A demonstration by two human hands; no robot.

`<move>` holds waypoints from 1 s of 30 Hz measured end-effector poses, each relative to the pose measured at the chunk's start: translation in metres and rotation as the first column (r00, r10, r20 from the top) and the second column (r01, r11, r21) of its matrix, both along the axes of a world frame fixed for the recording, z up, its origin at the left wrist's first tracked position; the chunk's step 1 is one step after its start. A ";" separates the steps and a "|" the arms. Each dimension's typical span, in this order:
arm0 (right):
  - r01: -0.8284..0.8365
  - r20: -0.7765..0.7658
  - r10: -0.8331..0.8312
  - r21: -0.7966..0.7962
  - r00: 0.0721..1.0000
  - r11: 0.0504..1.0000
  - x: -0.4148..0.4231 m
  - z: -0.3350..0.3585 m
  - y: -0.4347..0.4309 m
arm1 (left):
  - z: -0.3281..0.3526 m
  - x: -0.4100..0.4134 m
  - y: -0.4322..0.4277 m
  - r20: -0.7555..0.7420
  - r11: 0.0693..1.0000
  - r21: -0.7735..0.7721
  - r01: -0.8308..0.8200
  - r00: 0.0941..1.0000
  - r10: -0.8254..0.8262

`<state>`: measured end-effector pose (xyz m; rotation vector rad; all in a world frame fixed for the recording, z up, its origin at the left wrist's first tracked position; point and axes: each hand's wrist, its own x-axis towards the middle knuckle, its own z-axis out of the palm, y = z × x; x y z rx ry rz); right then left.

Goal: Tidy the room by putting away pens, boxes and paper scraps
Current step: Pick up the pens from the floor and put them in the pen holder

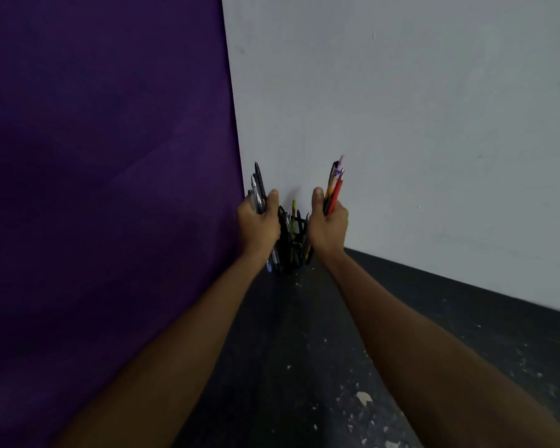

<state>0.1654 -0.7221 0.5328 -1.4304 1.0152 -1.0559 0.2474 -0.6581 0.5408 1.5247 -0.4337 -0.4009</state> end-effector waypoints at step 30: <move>-0.183 -0.031 0.181 -0.045 0.983 0.982 0.049 -0.078 -0.055 | -0.084 0.035 -0.063 0.108 0.997 0.059 0.041 0.993 -0.047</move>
